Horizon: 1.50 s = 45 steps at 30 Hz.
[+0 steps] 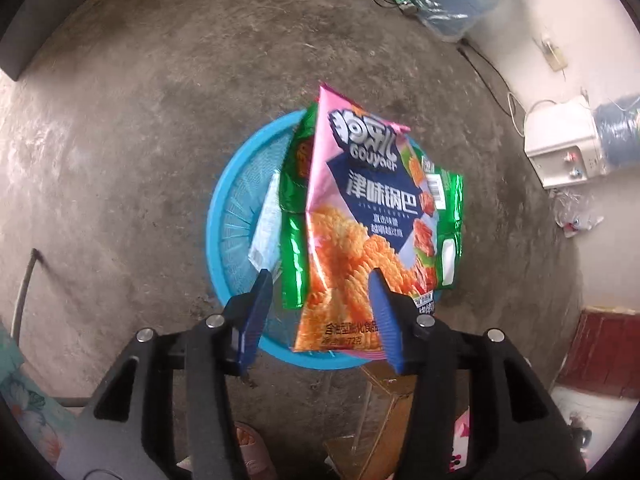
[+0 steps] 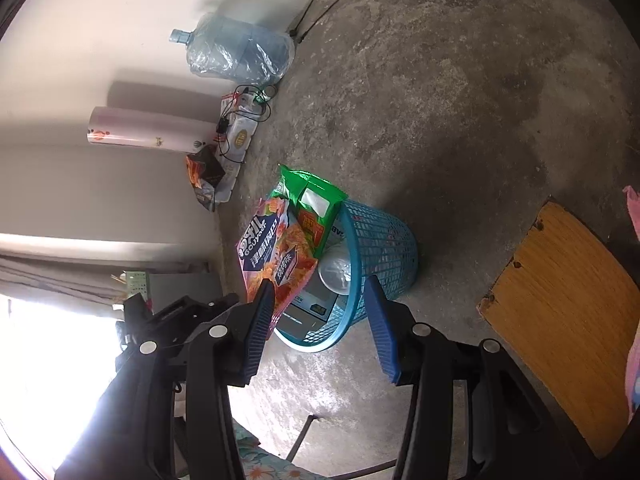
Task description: Collect trash
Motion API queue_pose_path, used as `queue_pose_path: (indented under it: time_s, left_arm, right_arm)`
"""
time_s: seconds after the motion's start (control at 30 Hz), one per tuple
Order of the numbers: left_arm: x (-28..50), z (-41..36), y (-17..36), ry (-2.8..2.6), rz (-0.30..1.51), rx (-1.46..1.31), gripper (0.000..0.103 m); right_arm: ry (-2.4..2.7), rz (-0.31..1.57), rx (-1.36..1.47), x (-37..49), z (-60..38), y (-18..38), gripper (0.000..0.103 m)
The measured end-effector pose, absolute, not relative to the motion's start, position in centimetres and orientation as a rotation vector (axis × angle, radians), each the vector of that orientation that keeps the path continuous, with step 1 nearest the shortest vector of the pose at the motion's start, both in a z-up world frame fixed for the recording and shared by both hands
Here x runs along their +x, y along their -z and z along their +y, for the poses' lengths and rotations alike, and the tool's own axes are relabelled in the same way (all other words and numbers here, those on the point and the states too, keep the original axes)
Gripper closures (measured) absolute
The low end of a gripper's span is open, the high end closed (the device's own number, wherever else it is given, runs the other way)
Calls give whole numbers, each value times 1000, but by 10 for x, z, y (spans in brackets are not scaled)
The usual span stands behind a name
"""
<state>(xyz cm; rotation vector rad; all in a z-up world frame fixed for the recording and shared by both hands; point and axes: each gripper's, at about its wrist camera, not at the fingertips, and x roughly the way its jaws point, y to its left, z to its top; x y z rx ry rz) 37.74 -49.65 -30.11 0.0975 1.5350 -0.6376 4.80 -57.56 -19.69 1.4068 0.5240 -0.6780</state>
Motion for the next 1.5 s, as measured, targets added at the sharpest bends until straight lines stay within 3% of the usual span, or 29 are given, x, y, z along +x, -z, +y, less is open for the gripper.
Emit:
queue_pose_path:
  time_s: [0.17,0.3,0.47,0.87,1.1,1.17,1.23,1.33,1.5]
  left_arm:
    - [385,-477,250,692,1462,79,56]
    - [379,-443,188,782,1400,107,56]
    - [352,-360,107,871,1315,147,52]
    - [266,-158,2,765,927,29,40]
    - [204,-107,-33,716,744,-44,18]
    - [188,-97,-42,672,713,-52,17]
    - [173,-87,-45,600,697,-71,10]
    - [155,-71,-43,508,688,-120,9]
    - [132,-46,-27,390,773,-203,9]
  right_arm:
    - [641,571,1160,93,-575,164,57]
    - [532,758,961,174,-579,171,58]
    - [561,1005,742,256,-581,212,76]
    - [516,856,681,200,-476,131,76]
    - [426,728,488,171,-398,35,49]
    - [376,665,434,166,-376,3,44]
    - [343,603,370,160,-351,-29,32]
    - [283,518,281,150,-315,-68,15]
    - [172,497,176,135,-259,-103,10]
